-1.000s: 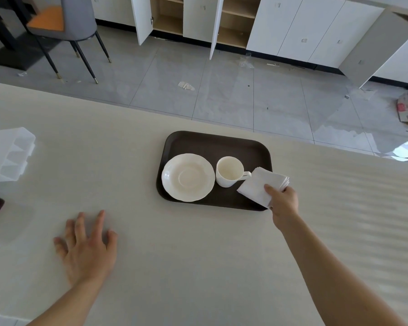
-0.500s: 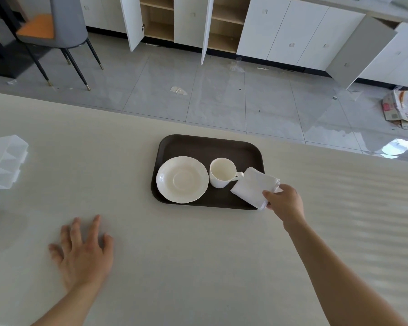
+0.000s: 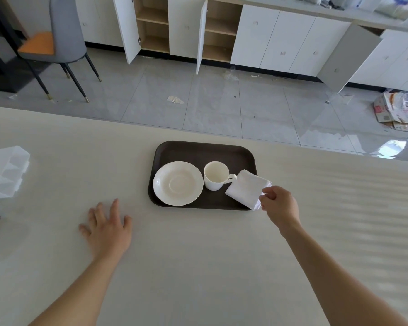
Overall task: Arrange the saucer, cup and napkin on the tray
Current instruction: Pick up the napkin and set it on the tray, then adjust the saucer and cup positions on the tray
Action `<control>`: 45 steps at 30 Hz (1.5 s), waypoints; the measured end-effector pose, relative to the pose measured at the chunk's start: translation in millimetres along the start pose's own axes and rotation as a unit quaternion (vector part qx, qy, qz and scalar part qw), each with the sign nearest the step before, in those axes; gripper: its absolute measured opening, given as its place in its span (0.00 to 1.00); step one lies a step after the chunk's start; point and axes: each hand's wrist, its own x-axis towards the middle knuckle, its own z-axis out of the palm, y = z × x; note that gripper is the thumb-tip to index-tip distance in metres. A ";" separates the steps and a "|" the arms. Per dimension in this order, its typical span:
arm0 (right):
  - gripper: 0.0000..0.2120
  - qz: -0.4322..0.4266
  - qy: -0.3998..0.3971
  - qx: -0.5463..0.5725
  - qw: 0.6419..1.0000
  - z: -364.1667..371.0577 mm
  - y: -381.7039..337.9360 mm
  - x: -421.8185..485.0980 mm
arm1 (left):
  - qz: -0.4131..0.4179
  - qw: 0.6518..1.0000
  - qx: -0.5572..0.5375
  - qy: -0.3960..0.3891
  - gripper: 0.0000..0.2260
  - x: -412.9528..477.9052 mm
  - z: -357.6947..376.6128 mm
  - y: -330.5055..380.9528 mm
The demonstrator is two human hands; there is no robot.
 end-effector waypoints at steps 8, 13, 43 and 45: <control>0.05 -0.110 -0.036 -0.032 0.993 16.7 -65.7 29.9 | -0.047 0.999 0.002 -0.016 0.24 25.9 22.3 39.8; 0.06 -0.206 -0.045 -0.021 0.977 33.6 -116.0 59.6 | -0.056 0.998 0.010 0.000 0.24 30.4 34.3 35.9; 0.08 -0.312 -0.338 -0.337 0.821 171.8 -178.6 131.6 | -0.074 0.996 0.036 0.035 0.25 29.2 34.4 40.6; 0.08 -0.308 -0.325 -0.328 0.832 170.8 -180.3 137.5 | -0.075 0.996 0.038 0.036 0.25 29.3 33.8 40.6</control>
